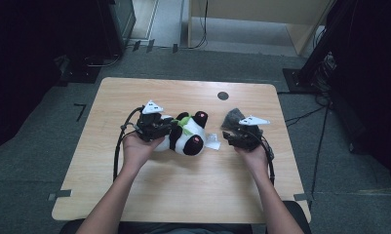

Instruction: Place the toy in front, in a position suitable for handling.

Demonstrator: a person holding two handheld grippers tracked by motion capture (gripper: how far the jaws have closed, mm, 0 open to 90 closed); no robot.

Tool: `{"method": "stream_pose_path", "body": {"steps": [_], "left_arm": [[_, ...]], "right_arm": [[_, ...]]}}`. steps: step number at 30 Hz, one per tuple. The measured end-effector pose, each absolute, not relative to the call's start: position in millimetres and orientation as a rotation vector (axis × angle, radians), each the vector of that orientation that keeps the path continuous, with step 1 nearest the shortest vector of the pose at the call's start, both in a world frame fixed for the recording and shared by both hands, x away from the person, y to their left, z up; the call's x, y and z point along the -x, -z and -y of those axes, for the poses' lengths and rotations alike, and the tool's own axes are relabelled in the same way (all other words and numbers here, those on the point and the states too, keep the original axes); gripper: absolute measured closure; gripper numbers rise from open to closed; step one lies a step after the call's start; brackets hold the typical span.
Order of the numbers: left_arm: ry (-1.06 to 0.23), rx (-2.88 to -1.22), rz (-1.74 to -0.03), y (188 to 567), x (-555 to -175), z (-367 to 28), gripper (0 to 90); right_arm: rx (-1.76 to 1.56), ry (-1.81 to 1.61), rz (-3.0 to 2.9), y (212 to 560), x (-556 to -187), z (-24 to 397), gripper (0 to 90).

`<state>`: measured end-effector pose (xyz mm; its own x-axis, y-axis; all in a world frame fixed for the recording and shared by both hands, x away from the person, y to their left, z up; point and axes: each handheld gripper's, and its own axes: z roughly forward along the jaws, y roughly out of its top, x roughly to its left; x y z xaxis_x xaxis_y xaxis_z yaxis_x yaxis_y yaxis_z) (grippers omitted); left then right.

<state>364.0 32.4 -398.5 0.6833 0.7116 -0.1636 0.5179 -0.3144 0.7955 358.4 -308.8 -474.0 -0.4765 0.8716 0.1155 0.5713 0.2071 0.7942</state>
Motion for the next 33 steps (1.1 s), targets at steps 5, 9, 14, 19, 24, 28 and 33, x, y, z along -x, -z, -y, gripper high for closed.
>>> {"method": "stream_pose_path", "body": {"steps": [5,9,14,19,24,28,33], "left_arm": [[-0.301,-1.994,-0.914,402.6,-363.2,-45.1,46.0],[-0.328,-2.007,-0.9,404.4,-362.7,-51.6,40.8],[-0.357,-2.005,-0.864,405.2,-359.4,-63.4,35.0],[-0.337,-1.978,-0.849,412.0,-356.9,-81.5,29.7],[-0.299,-1.955,-0.895,418.4,-355.6,-103.7,27.6],[-0.307,-1.951,-0.912,423.3,-351.1,-114.8,20.7],[-0.267,-1.948,-0.918,437.2,-345.9,-123.2,14.9]], "right_arm": [[-1.371,-1.146,-2.09,470.9,-358.0,314.6,40.1],[-1.376,-1.129,-2.073,469.2,-358.6,316.9,39.2],[-1.356,-1.097,-2.022,465.9,-362.1,322.8,38.5],[-1.403,-1.087,-2.022,468.7,-372.5,333.5,38.9],[-1.422,-1.057,-2.024,469.2,-382.2,340.0,38.9],[-1.42,-1.025,-2.057,470.5,-392.3,341.2,38.8],[-1.448,-1.007,-2.078,476.2,-396.2,344.1,41.4]]}}
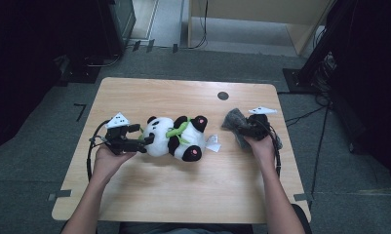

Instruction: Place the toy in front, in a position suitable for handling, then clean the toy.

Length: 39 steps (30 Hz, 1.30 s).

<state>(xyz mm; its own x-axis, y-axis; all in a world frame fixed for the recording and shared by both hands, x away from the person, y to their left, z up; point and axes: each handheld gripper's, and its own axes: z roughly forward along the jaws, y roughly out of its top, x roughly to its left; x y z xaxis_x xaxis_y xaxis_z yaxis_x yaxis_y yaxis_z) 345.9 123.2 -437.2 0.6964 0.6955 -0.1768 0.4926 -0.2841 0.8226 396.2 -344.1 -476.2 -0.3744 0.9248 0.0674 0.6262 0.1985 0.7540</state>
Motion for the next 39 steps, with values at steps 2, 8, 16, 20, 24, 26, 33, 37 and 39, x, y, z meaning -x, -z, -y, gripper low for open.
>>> {"method": "stream_pose_path", "body": {"steps": [2,8,16,20,24,26,33,37,39], "left_arm": [[-0.246,-1.943,-0.921,442.9,-344.6,-124.1,14.0],[-0.232,-1.958,-0.924,452.4,-344.6,-118.8,12.6],[-0.226,-1.954,-0.916,464.2,-348.5,-107.2,4.9],[-0.237,-1.98,-0.912,473.3,-352.8,-99.8,0.4],[-0.237,-1.96,-0.924,476.7,-355.2,-99.1,0.0],[-0.23,-1.96,-0.93,478.3,-356.0,-99.3,0.0],[-0.265,-1.937,-0.934,486.6,-354.0,-97.4,0.8],[-0.308,-1.919,-0.912,492.2,-349.8,-98.3,9.2],[-0.311,-1.919,-0.925,492.0,-349.0,-98.5,17.1]], "right_arm": [[-1.481,-0.997,-2.098,480.8,-396.8,347.5,41.8],[-1.473,-0.989,-2.106,485.5,-395.7,348.0,43.2],[-1.476,-0.967,-2.117,492.8,-399.3,346.1,43.1],[-1.479,-0.964,-2.122,497.0,-401.2,345.8,44.6],[-1.487,-0.956,-2.122,500.2,-402.9,347.3,50.3],[-1.494,-0.958,-2.122,501.2,-403.3,348.0,52.2],[-1.502,-0.955,-2.135,505.9,-405.0,351.3,62.5],[-1.499,-0.955,-2.148,507.2,-405.3,351.4,68.3],[-1.506,-0.96,-2.147,507.1,-405.0,351.5,71.2]]}}
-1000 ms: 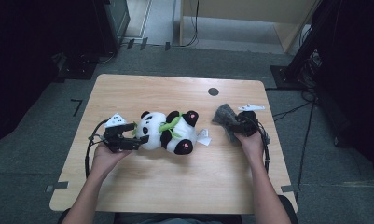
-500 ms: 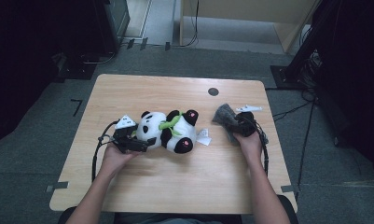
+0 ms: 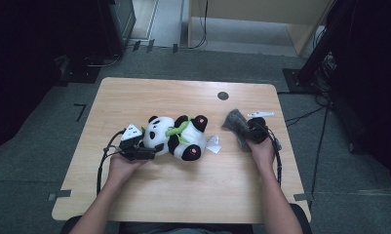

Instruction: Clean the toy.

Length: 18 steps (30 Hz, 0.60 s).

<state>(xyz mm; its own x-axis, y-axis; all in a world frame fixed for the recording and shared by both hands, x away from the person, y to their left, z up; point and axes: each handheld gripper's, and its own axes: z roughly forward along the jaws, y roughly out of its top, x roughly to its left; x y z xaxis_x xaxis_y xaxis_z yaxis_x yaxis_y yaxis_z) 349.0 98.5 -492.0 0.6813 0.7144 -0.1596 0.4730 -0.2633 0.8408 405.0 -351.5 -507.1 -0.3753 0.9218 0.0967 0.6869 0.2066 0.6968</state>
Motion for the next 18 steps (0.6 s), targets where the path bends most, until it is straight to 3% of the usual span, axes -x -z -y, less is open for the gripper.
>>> {"method": "stream_pose_path", "body": {"steps": [9,18], "left_arm": [[-0.353,-1.931,-0.977,486.3,-340.3,-93.7,33.4],[-0.329,-1.914,-1.033,482.6,-335.0,-91.6,34.3]], "right_arm": [[-1.545,-1.069,-2.14,488.3,-397.9,354.6,74.0],[-1.434,-1.089,-2.168,461.8,-388.9,332.3,73.9]]}}
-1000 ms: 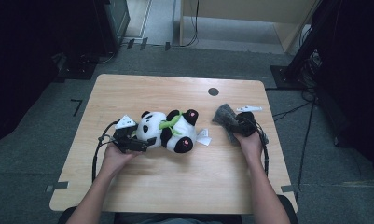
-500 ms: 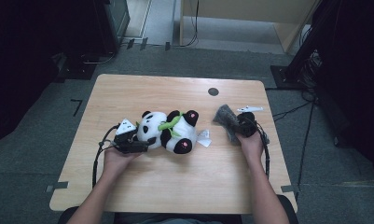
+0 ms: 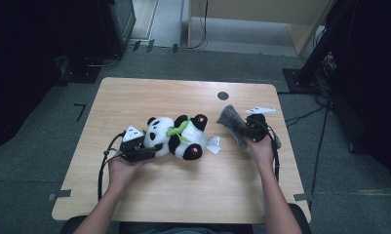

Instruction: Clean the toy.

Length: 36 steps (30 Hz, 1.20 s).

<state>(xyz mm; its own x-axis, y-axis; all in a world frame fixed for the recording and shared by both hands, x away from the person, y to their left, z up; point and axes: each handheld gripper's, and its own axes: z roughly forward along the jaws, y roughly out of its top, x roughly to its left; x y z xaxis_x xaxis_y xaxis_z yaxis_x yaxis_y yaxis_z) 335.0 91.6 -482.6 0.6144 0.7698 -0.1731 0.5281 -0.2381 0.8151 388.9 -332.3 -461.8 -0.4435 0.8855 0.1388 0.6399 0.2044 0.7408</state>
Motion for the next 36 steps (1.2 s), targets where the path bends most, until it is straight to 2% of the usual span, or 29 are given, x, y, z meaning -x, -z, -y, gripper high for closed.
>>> {"method": "stream_pose_path", "body": {"steps": [10,22,36], "left_arm": [[-0.33,-1.892,-1.055,482.9,-331.0,-90.2,33.4],[-0.328,-1.889,-1.047,483.6,-330.8,-91.0,33.1],[-0.338,-1.889,-1.038,484.3,-329.6,-90.9,31.1]], "right_arm": [[-1.392,-1.165,-2.199,428.2,-388.1,315.4,74.6],[-1.232,-1.181,-2.305,379.9,-397.4,261.2,74.1],[-1.105,-1.17,-2.441,363.4,-415.5,199.3,73.8]]}}
